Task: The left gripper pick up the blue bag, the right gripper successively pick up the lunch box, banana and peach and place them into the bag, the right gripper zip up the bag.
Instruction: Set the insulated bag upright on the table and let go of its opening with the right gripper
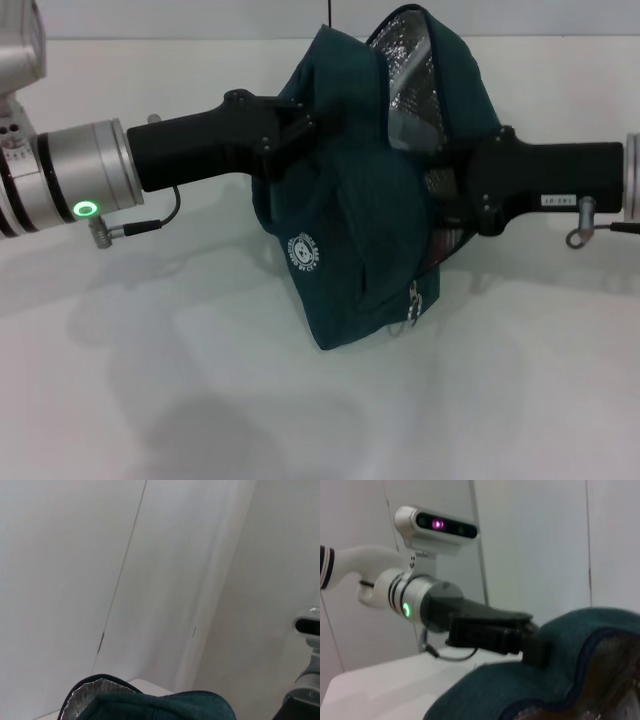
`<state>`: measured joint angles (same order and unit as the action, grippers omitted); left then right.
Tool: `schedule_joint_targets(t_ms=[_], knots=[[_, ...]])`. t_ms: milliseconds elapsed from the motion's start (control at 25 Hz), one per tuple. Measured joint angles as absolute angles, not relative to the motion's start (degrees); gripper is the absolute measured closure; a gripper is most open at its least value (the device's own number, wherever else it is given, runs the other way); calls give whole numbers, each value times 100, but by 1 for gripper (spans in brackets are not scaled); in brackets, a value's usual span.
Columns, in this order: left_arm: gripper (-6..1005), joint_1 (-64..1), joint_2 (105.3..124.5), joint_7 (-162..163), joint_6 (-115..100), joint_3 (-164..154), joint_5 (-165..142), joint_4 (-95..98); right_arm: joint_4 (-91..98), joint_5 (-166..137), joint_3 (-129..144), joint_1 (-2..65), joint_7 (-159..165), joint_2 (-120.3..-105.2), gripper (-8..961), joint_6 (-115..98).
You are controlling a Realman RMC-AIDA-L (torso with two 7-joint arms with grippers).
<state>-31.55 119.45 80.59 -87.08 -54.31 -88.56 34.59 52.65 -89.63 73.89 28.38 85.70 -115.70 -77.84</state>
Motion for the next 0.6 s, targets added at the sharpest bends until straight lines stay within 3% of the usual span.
schedule_joint_targets(t_ms=[280,480,600], knots=[[966,-3134,11944,8059,-8705,-5431,-8822,3453,5458,-8467,7224,2470,8195,-11532,319,-8003],[966,-3097,11944,8059,-8698,-5431,-8821,3453,5390,-8335,6320,1903,7632,-11534,222,-8290],[966,-3079,11943,8059,-8695,-5431,-8821,3453,4951,-8310,5693,1700,7113,-11517,227,-8618]])
